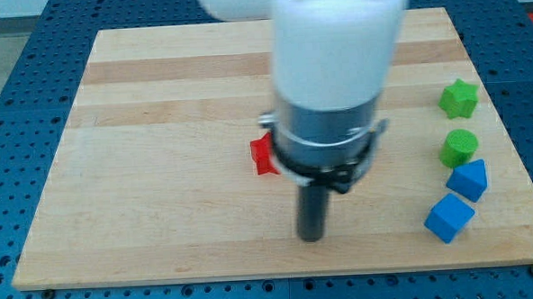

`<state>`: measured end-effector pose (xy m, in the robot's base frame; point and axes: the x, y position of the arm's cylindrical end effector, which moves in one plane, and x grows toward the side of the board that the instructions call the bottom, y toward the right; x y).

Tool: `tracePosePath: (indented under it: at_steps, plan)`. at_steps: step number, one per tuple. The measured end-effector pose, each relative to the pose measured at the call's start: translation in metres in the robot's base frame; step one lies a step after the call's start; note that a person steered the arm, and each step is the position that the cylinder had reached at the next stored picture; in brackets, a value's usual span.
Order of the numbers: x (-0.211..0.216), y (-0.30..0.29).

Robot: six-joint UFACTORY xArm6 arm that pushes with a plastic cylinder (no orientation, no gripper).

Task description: Push the red star into the yellow hexagon

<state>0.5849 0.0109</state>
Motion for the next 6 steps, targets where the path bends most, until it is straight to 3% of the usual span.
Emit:
tracePosePath:
  at_steps: [1, 2, 3, 5, 6]
  plan:
    - [-0.013, -0.046]
    - [-0.063, -0.076]
    - [-0.110, -0.066]
    - [-0.113, 0.045]
    - [-0.108, 0.049]
